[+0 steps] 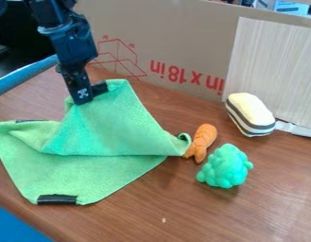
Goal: Unfold the cloth from bottom right to top left
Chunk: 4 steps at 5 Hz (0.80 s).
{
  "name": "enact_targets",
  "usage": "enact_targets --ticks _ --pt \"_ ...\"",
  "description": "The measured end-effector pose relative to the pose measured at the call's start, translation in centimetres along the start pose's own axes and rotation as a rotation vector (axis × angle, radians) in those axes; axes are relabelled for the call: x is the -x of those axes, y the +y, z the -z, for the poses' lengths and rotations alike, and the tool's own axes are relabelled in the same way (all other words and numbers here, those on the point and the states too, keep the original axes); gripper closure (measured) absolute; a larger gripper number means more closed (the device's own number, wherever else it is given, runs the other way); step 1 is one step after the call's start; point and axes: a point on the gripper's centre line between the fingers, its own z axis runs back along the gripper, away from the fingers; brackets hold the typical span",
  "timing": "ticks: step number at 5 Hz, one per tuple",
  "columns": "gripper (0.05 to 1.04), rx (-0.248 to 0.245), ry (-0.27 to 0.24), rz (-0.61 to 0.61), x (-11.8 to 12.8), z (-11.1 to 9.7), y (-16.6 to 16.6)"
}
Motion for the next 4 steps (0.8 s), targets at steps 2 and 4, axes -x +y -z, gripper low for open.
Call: enact_targets --ticks 2,4 --pt "1.004 -0.06 0.049 -0.137 -1.8 1.5 5.4" --pt "1.004 -0.176 0.032 -0.223 -4.2 0.2 9.8"
